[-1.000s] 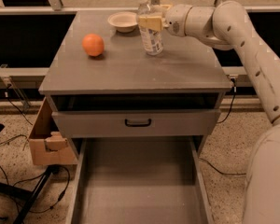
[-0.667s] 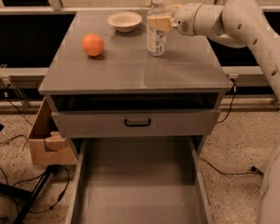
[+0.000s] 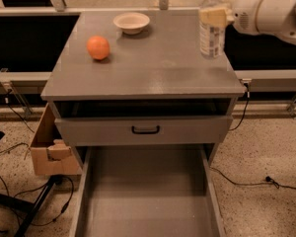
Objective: Place blue plastic bottle into middle drawer
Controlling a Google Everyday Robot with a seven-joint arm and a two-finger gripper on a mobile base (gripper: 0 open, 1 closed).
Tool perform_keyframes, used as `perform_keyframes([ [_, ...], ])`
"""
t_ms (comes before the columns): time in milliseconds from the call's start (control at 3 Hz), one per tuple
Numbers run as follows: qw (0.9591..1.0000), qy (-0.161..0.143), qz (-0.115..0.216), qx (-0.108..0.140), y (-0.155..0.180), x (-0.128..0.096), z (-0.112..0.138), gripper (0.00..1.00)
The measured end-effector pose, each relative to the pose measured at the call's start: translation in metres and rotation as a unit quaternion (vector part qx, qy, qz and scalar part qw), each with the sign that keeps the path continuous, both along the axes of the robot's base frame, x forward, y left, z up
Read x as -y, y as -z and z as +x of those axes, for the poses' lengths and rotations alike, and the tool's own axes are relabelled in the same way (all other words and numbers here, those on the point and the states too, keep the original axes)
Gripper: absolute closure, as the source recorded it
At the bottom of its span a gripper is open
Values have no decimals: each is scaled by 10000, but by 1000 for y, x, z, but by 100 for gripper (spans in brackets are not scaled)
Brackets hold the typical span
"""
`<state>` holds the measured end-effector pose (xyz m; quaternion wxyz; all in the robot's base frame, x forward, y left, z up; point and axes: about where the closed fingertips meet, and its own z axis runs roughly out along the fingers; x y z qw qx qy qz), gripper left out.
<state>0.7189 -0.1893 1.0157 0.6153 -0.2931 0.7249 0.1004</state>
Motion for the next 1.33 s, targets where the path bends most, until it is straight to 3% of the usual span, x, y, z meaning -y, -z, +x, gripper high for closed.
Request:
perform_keyframes([
  [333,9974,722,-28,-76,-25,48,-60,100],
  [667,9917,1278,93,-128,-36,82,-121,100],
  [1000,9869,1508,483,-325,-7,101,-162,100],
  [1333,9834,1360,1081,-523,53,108,-172,100],
])
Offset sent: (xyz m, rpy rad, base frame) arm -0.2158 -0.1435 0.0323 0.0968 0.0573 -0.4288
